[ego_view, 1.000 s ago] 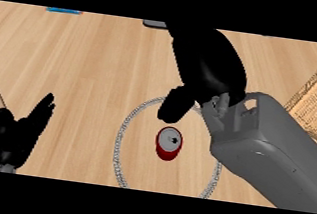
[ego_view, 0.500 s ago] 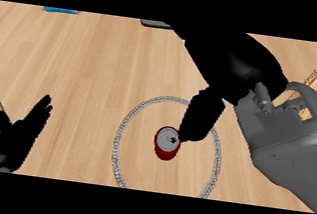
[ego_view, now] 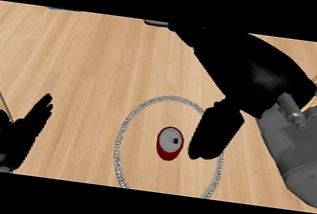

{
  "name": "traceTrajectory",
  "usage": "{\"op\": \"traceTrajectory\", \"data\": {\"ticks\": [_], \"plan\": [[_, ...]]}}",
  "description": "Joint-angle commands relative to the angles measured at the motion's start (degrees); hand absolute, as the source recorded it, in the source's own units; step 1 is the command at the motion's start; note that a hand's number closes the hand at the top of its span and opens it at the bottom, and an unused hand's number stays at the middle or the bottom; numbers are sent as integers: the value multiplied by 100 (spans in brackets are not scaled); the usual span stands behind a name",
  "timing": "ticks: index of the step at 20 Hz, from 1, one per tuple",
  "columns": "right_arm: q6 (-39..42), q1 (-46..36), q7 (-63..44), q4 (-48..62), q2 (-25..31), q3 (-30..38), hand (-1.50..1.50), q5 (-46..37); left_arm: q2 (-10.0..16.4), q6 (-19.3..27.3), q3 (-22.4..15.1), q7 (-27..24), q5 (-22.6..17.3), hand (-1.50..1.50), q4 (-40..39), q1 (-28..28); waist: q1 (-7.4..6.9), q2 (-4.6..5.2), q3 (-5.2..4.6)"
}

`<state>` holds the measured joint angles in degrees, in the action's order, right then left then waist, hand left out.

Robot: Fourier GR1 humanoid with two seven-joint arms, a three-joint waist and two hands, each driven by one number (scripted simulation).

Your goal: Pick the can from the placemat and place it in the basket

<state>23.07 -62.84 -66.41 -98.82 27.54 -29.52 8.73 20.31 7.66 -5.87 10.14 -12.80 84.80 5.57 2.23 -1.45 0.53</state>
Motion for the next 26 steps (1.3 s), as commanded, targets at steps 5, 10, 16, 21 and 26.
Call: {"op": "traceTrajectory", "data": {"ticks": [5,10,16,21,26], "plan": [[-386,222,-1167,-408,-158,-455,-150,-184,-133,-122,-220,276,50,0,-502,256,-97,97,-65],[-627,922,-920,-612,-97,-1012,-150,-777,-245,14,-219,326,84,0,-394,328,-83,98,-57],[-644,1249,-740,-341,-100,-1277,-150,-956,-189,-113,-236,256,152,0,-449,359,-147,123,-61],[-1045,1756,-593,-547,-268,-1640,-150,-1587,-151,-141,-59,378,70,0,-504,159,-115,119,-58],[-1011,1786,-656,-477,-419,-1606,-150,-1704,-188,-165,-147,466,103,0,-242,310,-185,116,-57]]}}
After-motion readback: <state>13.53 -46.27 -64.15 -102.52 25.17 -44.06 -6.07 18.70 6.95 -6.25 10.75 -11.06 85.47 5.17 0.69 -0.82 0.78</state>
